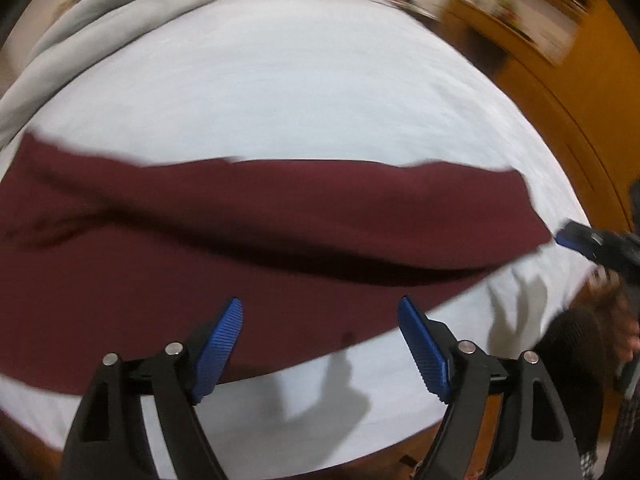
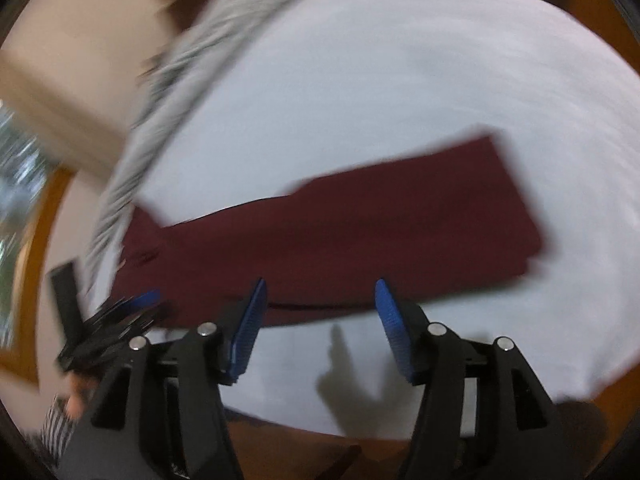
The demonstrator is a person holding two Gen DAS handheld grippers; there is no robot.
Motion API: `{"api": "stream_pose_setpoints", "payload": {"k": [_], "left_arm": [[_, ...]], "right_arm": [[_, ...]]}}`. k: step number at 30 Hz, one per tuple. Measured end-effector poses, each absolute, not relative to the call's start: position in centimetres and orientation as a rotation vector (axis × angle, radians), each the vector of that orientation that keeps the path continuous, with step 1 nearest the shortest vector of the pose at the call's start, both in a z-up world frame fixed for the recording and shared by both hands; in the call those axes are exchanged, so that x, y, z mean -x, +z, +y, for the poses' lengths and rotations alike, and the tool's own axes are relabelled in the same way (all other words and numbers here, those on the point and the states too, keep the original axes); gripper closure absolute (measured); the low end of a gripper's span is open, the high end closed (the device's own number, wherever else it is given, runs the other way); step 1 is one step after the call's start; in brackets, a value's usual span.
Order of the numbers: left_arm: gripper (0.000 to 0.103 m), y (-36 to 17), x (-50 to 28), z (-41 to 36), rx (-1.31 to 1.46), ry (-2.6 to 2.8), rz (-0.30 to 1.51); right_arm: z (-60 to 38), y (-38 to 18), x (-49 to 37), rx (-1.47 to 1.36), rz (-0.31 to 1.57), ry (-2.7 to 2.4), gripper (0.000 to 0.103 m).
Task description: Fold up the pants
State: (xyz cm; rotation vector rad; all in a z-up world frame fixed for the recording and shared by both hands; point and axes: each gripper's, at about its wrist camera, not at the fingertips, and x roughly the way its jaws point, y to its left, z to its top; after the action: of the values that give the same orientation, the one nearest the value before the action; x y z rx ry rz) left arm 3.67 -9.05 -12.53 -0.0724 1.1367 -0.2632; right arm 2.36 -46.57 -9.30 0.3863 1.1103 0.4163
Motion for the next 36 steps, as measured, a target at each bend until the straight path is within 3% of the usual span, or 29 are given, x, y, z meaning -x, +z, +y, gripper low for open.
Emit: {"api": "stream_pose_setpoints", "payload": {"k": [7, 14, 18, 20, 21, 28, 36], "left_arm": [[0.023, -12.1, -4.3, -0.9, 0.179, -0.089, 1.152], [0.020, -11.9, -4.5, 2.8, 0.258, -0.032, 1.147], [0.020, -12.0, -5.2, 3.8, 0.273, -0.017, 1.149], [0.020, -12.0, -5.6, 3.8, 0.278, -0.019, 1.149], [0.020, -11.9, -5.7, 3.9, 0.280, -0.020, 1.151], [0.019, -11.1, -7.3, 4.9, 0.316, -0.005, 1.159], [0.018, -11.9, -14.9, 6.8, 0.348, 0.074, 1.267]], "right_arm": [[-31.7, -10.2, -6.7, -0.171, 1.136, 0.775, 0.032], [-25.0, -12.5, -8.5, 0.050, 1.180, 0.841, 0.031], [-24.1, -13.6, -8.1, 0.121, 1.189, 0.837, 0.060], [-24.3, -14.1, -8.0, 0.136, 1.195, 0.829, 0.090], [-24.5, -14.4, -8.0, 0.141, 1.204, 0.825, 0.095], [-26.1, -12.8, -6.3, 0.104, 1.147, 0.896, 0.097], [-26.6, -15.8, -6.4, 0.017, 1.230, 0.878, 0.100]]}}
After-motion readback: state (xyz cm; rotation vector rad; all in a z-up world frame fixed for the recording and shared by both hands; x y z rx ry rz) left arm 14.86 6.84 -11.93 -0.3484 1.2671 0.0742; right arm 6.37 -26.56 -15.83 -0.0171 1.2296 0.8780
